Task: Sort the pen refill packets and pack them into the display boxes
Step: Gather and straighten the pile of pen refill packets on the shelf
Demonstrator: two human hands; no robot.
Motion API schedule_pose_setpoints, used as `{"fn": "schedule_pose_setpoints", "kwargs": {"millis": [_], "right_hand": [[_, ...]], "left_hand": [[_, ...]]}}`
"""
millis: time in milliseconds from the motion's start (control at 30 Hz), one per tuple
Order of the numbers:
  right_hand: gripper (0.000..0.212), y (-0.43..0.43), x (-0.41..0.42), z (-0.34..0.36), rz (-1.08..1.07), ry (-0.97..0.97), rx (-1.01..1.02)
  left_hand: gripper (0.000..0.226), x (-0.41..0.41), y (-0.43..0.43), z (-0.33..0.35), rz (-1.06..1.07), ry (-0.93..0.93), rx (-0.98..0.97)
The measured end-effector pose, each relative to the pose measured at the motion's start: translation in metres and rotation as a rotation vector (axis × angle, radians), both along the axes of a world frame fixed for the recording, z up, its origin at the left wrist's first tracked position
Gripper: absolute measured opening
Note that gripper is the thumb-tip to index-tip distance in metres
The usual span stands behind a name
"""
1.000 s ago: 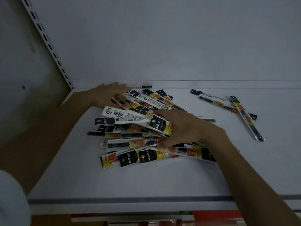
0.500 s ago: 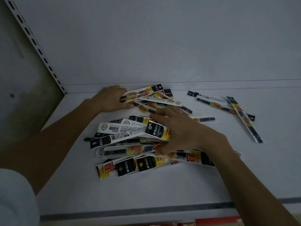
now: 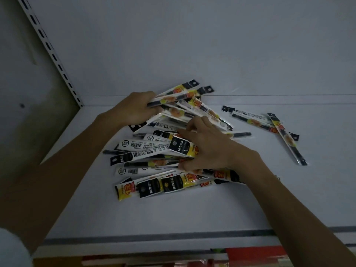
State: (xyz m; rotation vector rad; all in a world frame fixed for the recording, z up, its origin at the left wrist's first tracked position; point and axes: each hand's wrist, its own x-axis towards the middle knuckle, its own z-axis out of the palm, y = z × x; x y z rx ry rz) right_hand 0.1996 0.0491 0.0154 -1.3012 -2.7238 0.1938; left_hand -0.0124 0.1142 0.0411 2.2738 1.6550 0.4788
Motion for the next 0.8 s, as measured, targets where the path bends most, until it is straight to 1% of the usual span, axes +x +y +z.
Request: {"fn": "schedule_pose_setpoints", "kwargs": {"millis": [67, 133, 167, 233, 333, 367, 433, 467, 533, 567, 600, 633, 667, 700, 733, 767, 800], "right_hand": [[0.076, -0.002, -0.001, -0.003, 0.01, 0.013, 0.086], [0.076, -0.005, -0.001, -0.006, 0.008, 0.044, 0.156], [0.076, -0.006, 0.001, -0.008, 0.006, 0.07, 0.214], [0.074, -0.012, 0.004, -0.012, 0.012, 0.166, 0.358], [0.07, -0.013, 0.01, -0.016, 0.02, 0.32, 0.489], [0.067, -0.011, 0.012, -0.016, 0.027, 0.37, 0.506], [0.056, -0.01, 0.014, -0.007, 0.012, 0.521, 0.471], [0.053, -0.01, 0.018, -0.002, -0.026, 0.617, 0.419], [0.053, -0.006, 0.034, 0.01, -0.187, 0.832, 0.281], [0.053, 0.001, 0.048, 0.014, -0.299, 0.895, 0.253], [0.05, 0.011, 0.067, 0.016, -0.428, 0.868, 0.248], [0.046, 0.023, 0.091, 0.015, -0.578, 0.743, 0.234], [0.053, 0.034, 0.114, 0.014, -0.744, 0.542, 0.164], [0.071, 0.042, 0.134, 0.009, -0.896, 0.314, 0.019], [0.086, 0.047, 0.151, 0.002, -0.995, 0.138, -0.13], [0.092, 0.049, 0.162, -0.005, -1.044, 0.02, -0.217], [0.09, 0.052, 0.168, -0.011, -1.04, -0.021, -0.241]], "left_hand": [[0.018, 0.009, -0.024, 0.009, -0.011, 0.07, 0.094], [0.016, 0.015, -0.046, 0.001, -0.057, 0.161, 0.165], [0.017, 0.018, -0.055, -0.008, -0.101, 0.175, 0.161], [0.018, 0.02, -0.065, -0.025, -0.164, 0.131, 0.083], [0.055, 0.026, -0.073, -0.031, -0.12, -0.006, -0.028], [0.062, 0.028, -0.076, -0.03, -0.119, -0.014, -0.029], [0.077, 0.03, -0.081, -0.029, -0.165, 0.044, 0.003], [0.087, 0.031, -0.082, -0.029, -0.183, 0.091, 0.008], [0.106, 0.03, -0.082, -0.032, -0.171, 0.195, -0.022], [0.115, 0.029, -0.081, -0.034, -0.161, 0.242, -0.032], [0.121, 0.029, -0.08, -0.036, -0.148, 0.283, -0.045], [0.124, 0.028, -0.08, -0.037, -0.136, 0.297, -0.058], [0.123, 0.029, -0.08, -0.035, -0.127, 0.283, -0.07], [0.119, 0.029, -0.08, -0.034, -0.124, 0.25, -0.081], [0.111, 0.029, -0.081, -0.033, -0.136, 0.212, -0.091], [0.101, 0.031, -0.083, -0.031, -0.165, 0.181, -0.092], [0.092, 0.033, -0.085, -0.03, -0.201, 0.167, -0.083]]}}
